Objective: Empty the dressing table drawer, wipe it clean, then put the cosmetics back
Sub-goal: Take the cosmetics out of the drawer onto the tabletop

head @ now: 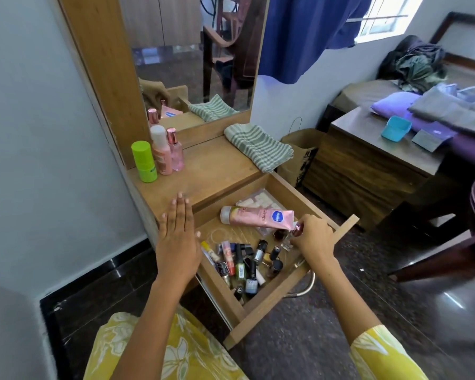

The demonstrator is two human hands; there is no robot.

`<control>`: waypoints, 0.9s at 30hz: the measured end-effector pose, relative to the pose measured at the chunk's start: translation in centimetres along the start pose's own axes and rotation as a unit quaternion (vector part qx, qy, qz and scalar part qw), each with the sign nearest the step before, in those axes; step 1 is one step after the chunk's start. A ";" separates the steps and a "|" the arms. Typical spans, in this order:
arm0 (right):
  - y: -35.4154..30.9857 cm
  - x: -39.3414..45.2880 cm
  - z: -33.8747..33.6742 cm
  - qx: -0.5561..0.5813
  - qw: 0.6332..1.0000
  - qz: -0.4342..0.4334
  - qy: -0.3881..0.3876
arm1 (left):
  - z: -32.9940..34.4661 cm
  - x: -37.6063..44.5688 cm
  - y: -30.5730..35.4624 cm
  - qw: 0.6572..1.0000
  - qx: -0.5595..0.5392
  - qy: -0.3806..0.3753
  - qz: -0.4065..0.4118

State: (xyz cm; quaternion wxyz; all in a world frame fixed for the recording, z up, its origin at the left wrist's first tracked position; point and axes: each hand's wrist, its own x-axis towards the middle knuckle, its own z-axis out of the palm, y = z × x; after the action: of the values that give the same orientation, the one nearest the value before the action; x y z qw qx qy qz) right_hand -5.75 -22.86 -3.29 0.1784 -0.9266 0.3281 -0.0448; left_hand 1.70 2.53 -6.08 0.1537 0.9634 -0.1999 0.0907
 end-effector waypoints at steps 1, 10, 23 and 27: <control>-0.1 -0.1 0.0 0.003 1.000 0.001 -0.001 | 0.0 0.0 0.0 1.000 0.001 -0.001 -0.001; -1.9 -3.2 -2.5 0.030 0.989 -0.113 0.090 | -0.1 -0.1 0.0 1.000 0.006 0.000 0.006; -16.4 2.7 -1.6 0.319 0.906 -0.260 0.097 | -0.8 -0.1 0.1 1.000 -0.022 -0.011 -0.002; -19.6 5.6 0.6 0.311 0.906 -0.272 0.095 | -0.7 -0.2 0.1 1.000 -0.026 -0.006 -0.002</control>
State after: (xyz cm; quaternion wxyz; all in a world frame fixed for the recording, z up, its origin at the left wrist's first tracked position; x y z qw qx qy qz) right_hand 10.37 -12.09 2.98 0.4063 -0.8687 0.0480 -0.2793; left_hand 1.41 2.73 -5.38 0.1772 0.9600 -0.2015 0.0796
